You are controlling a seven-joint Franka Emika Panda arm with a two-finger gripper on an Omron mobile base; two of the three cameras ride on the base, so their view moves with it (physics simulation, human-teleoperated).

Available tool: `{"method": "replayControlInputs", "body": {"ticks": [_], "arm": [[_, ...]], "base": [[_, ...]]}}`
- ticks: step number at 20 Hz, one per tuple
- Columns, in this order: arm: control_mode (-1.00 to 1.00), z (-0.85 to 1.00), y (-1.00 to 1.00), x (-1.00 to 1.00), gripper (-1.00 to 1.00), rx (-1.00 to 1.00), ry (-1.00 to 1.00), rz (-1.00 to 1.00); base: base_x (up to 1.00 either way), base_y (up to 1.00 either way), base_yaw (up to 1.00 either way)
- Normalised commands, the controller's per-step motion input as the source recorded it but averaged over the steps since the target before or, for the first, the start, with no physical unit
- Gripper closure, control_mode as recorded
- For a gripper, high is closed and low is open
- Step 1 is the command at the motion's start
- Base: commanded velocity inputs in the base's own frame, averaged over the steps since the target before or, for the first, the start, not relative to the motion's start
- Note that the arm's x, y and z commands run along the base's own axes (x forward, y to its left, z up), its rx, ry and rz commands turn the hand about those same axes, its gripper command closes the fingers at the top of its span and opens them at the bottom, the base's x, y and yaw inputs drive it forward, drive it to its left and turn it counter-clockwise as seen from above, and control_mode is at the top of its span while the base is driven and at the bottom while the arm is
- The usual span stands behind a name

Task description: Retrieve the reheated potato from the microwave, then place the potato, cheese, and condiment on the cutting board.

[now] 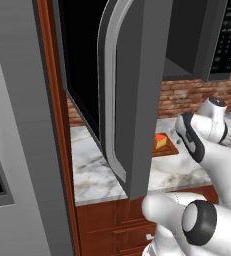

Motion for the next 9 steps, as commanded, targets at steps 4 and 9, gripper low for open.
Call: {"method": "replayControlInputs", "body": {"ticks": [4, 9], "arm": [[-1.00, 0.28, 0.13, -0.67, -1.00, -0.09, 0.00, 0.00], [-1.00, 0.28, 0.21, -0.66, -1.00, -0.07, 0.00, 0.04]], "base": [[0.00, 0.00, 0.00], [0.00, 0.00, 0.00]]}}
